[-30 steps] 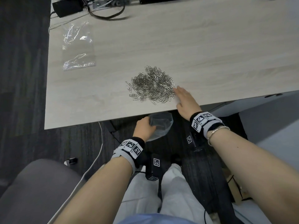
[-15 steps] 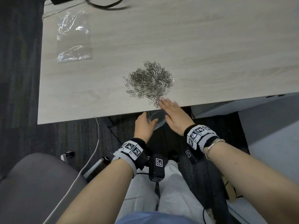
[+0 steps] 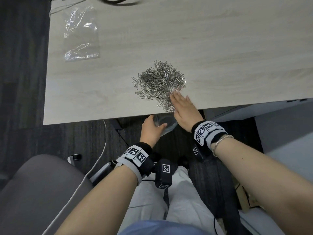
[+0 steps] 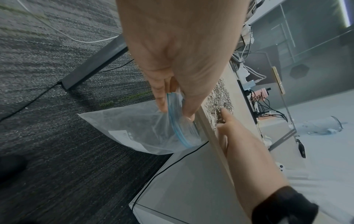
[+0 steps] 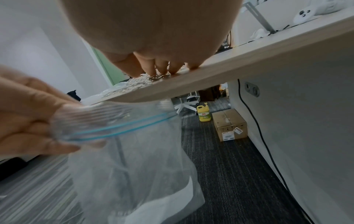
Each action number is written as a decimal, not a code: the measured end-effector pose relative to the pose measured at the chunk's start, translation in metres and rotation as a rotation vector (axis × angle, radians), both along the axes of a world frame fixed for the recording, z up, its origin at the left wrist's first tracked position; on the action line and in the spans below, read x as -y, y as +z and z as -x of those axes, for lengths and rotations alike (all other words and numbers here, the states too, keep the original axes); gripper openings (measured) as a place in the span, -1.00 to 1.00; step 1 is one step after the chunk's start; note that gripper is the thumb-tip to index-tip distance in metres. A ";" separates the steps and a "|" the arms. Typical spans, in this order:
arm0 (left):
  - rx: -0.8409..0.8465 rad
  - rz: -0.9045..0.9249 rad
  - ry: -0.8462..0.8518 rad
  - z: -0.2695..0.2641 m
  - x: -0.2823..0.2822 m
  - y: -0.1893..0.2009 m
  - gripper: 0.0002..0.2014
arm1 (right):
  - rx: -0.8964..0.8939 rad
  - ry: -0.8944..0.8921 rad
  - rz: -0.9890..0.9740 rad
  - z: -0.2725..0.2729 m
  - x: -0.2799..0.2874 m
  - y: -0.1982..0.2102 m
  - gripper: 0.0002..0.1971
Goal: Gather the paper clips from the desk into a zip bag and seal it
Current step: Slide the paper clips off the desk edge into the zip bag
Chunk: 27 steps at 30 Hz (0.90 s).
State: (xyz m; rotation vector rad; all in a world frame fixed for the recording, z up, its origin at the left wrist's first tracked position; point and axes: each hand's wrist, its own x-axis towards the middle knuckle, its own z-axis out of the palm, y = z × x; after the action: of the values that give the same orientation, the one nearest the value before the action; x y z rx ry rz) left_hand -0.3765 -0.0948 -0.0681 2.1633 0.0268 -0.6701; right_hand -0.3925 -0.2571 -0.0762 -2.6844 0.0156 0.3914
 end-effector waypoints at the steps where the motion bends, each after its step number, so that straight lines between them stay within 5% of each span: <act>1: 0.006 0.003 0.006 0.001 0.000 0.000 -0.63 | -0.005 0.016 0.003 0.005 -0.003 0.000 -0.39; 13: -0.007 0.048 0.048 0.005 0.002 0.003 -0.71 | 0.049 0.120 -0.210 0.033 -0.022 0.004 -0.37; 20: 0.006 0.021 0.082 0.001 -0.010 0.001 -0.64 | 0.052 -0.002 -0.070 -0.014 -0.015 0.007 -0.39; 27: 0.015 -0.003 0.091 0.000 -0.017 0.004 -0.64 | 0.005 0.086 0.001 -0.008 -0.024 0.004 -0.35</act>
State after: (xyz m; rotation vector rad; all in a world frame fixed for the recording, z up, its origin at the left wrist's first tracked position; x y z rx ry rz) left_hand -0.3769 -0.0777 -0.0638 2.1557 0.1172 -0.6016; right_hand -0.3845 -0.2336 -0.0724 -2.6939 -0.1010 0.4111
